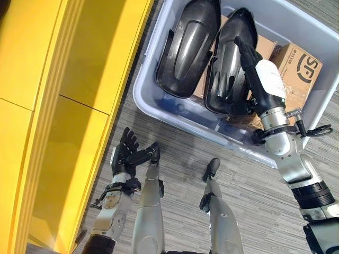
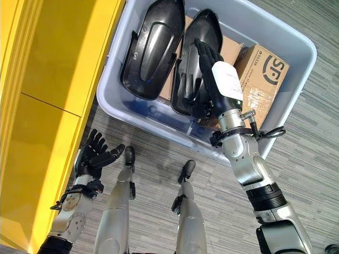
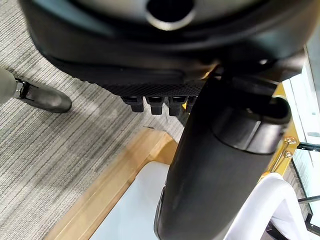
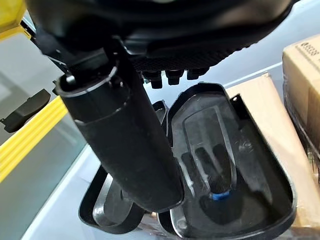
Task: Move parts from the plastic box to the shelf.
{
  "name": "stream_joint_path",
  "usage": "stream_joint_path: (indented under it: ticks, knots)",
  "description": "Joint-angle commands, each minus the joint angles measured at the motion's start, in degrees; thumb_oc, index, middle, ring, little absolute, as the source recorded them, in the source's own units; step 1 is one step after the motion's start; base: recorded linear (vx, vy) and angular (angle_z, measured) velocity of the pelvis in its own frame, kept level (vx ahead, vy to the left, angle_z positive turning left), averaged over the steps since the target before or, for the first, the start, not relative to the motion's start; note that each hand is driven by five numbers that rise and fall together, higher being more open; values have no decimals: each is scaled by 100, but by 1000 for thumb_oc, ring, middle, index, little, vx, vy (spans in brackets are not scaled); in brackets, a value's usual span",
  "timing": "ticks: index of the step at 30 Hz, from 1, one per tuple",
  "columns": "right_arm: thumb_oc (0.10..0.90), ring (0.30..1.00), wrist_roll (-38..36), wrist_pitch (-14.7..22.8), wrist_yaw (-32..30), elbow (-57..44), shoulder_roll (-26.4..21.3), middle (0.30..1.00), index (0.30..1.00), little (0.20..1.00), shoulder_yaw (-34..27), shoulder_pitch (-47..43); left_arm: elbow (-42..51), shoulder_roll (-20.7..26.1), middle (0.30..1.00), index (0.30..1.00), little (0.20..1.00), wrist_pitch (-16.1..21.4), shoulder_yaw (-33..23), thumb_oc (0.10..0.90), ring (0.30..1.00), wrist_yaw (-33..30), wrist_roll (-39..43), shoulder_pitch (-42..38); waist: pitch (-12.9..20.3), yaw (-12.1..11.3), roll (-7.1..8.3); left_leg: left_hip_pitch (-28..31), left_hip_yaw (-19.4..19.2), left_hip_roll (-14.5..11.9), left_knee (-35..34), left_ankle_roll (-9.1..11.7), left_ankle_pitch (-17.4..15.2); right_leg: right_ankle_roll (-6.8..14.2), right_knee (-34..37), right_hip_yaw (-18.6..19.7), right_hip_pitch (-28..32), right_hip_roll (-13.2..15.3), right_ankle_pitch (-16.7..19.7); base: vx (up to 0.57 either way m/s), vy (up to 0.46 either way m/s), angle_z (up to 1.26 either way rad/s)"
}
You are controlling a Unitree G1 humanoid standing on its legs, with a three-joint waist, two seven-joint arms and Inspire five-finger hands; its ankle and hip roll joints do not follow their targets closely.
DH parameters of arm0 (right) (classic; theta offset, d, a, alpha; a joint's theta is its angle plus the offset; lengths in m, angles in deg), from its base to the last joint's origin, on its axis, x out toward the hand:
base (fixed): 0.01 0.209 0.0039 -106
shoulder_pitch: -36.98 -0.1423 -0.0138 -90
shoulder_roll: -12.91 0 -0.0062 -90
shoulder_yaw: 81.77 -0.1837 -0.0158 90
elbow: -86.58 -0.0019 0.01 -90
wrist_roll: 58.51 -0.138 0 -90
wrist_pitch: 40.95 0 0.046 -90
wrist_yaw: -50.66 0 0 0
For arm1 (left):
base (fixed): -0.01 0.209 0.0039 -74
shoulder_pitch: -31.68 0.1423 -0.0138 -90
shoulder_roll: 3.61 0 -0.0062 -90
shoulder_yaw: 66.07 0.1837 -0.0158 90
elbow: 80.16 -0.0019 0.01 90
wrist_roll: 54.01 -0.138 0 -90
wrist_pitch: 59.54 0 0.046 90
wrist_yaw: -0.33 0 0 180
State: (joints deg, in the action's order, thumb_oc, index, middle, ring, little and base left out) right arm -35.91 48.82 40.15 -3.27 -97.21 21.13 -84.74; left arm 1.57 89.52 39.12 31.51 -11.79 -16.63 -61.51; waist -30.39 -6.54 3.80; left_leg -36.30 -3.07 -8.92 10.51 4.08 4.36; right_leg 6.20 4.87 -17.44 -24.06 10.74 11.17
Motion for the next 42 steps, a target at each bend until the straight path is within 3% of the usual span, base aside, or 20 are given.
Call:
stream_joint_path:
  ticks: [1, 8, 9, 10, 14, 21, 22, 42]
  knots:
    - [900, 1000, 211, 338, -278, -583, -235, 1000, 1000, 1000, -199, -470, 627, 188, 1000, 1000, 1000, 286, -203, 900, 1000, -54, -221, 382, 155, 36, 92, -240, -119, -92, 11, 39, 16, 531, -285, -39, 1381, 362, -852, 0, 0, 0]
    - [900, 1000, 269, 318, -211, -412, -165, 1000, 1000, 1000, 18, -509, 621, 191, 1000, 1000, 1000, 288, -207, 900, 1000, -70, -252, 379, 124, 7, 100, -248, -129, -86, -6, 38, 22, 532, -278, -40, 1379, 337, -854, 9, -5, 0]
    - [900, 1000, 301, 290, -174, -353, -155, 1000, 1000, 1000, 51, -480, 613, 173, 1000, 1000, 1000, 291, -212, 900, 1000, -78, -246, 379, 146, 18, 115, -197, -75, -84, -21, 99, -94, 547, -266, -8, 1420, 320, -919, 0, 0, 0]
    - [900, 1000, 303, 291, -177, -351, -153, 1000, 1000, 1000, 52, -483, 616, 174, 1000, 1000, 1000, 294, -213, 900, 1000, -77, -247, 379, 120, 14, 102, -246, -126, -80, -6, 38, 19, 529, -277, -48, 1379, 333, -855, 59, -32, 1]
    - [900, 1000, 348, 289, -152, -240, -96, 1000, 1000, 1000, 139, -412, 591, 153, 1000, 1000, 1000, 286, -196, 900, 1000, -63, -284, 363, 114, 10, 115, -200, -80, -93, -24, 96, -92, 547, -267, 1, 1412, 312, -929, -1, -2, 0]
    - [900, 1000, 358, 289, -87, -189, -35, 1000, 1000, 1000, 212, -309, 591, 138, 1000, 1000, 1000, 303, -206, 900, 1000, -83, -265, 380, 87, 12, 108, -232, -145, -91, -28, 30, 22, 535, -265, -30, 1378, 325, -852, -8, 2, 0]
    - [900, 1000, 353, 287, -86, -175, -24, 1000, 1000, 1000, 222, -297, 590, 131, 1000, 1000, 1000, 306, -205, 900, 1000, -93, -273, 384, 110, 14, 121, -180, -93, -94, -36, 91, -105, 553, -254, 12, 1426, 313, -917, 63, -31, 0]
    - [900, 1000, 776, 48, -395, 563, 51, 1000, 1000, 1000, 211, -354, 570, 148, 1000, 1000, 1000, 382, -182, 900, 1000, -122, -330, 353, 64, -21, 62, -248, -92, -63, -51, 86, -99, 547, -248, 7, 1373, 279, -970, 3, -2, 0]
